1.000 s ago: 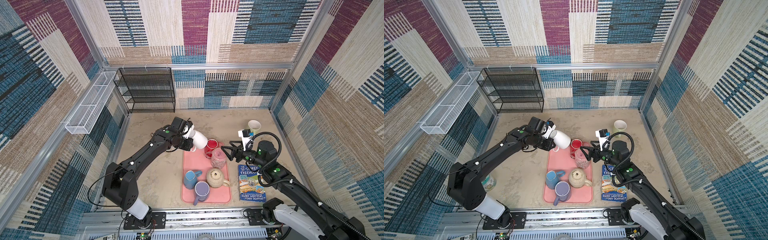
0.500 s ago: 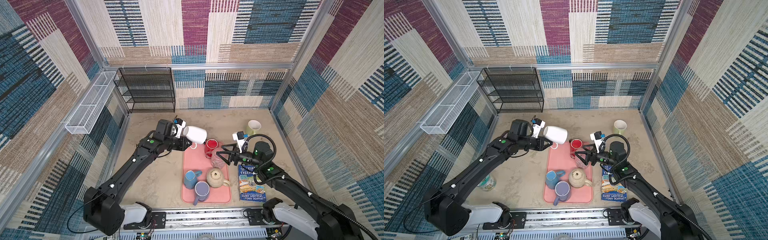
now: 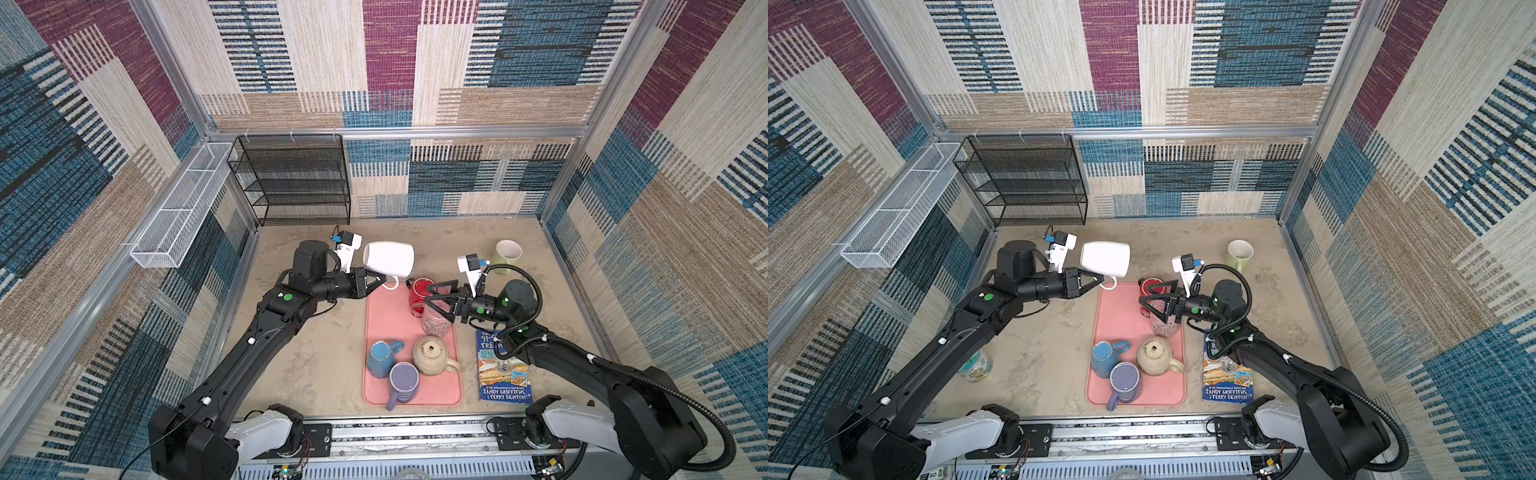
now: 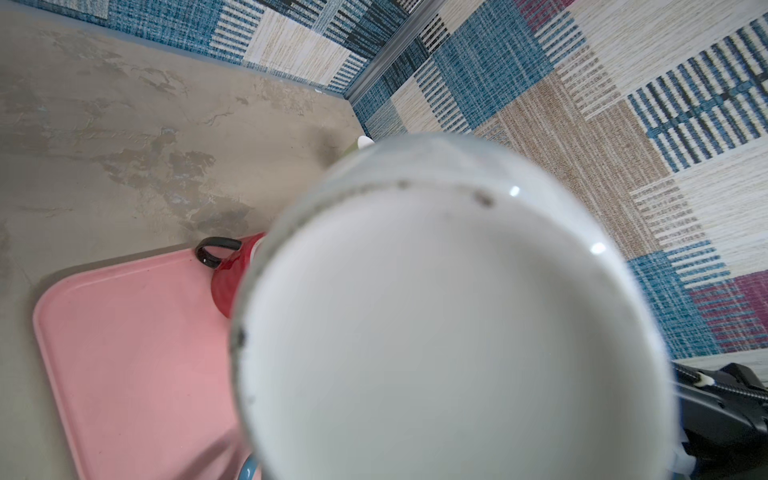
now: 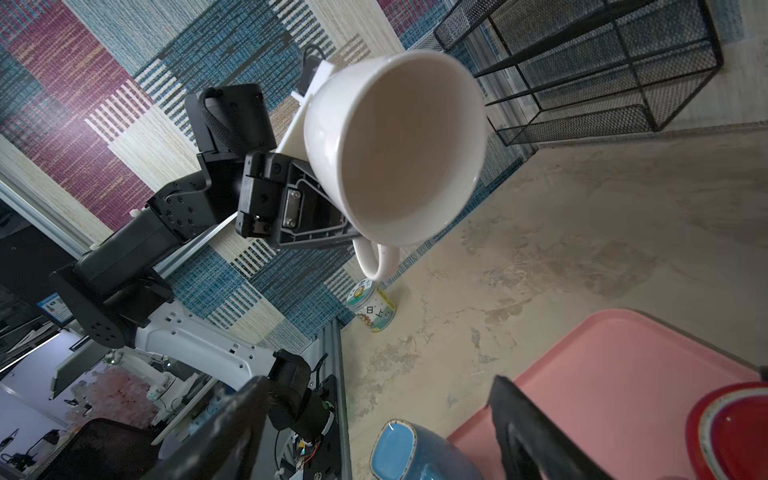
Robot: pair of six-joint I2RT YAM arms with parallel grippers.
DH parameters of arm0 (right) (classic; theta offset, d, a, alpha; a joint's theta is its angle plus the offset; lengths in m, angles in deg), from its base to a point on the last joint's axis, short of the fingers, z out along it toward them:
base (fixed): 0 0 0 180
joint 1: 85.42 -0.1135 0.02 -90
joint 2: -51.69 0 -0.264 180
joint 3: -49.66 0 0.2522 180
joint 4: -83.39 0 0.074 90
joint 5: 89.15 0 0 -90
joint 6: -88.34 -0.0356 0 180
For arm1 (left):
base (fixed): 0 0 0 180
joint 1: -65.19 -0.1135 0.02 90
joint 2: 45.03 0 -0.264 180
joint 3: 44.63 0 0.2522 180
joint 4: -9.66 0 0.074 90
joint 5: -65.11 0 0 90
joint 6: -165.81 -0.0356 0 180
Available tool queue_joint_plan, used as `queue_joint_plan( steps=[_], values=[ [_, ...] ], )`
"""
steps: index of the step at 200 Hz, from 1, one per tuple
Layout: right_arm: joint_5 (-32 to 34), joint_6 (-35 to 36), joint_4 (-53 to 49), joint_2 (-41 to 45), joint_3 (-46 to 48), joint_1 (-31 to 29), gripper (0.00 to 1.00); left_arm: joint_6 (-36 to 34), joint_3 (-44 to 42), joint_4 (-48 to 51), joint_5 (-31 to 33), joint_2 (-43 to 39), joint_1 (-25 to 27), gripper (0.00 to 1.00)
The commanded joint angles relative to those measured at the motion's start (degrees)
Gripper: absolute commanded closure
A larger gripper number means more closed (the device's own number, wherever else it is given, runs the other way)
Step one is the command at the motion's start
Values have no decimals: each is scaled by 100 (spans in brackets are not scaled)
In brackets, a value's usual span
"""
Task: Turn the mug right side up
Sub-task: 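Lift and turn the white mug with the left gripper while the right gripper approaches, then close the right gripper on the white mug's rim beside the left gripper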
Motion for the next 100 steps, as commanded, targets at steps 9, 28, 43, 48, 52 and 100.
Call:
queue_joint_plan(
  steps=[9,28,43,48,52,100],
  values=[
    [-157,-304,560,-355,-361,-186,25,310,-42,-855,-337,-49,-10,100],
    [-139,-342,609,-589,-569,-288,30,469,-102,-1090,-414,-52,-13,100],
    [-128,-406,719,-714,-672,-332,36,603,-144,-1259,-484,-59,-20,100],
    [-123,-434,764,-757,-711,-341,39,637,-153,-1289,-511,-60,-13,100],
    [-109,-452,789,-779,-740,-347,40,666,-157,-1318,-523,-66,-18,100],
    [-77,-653,1012,-1118,-1089,-435,55,761,-237,-1481,-531,-144,-13,100]
  ],
)
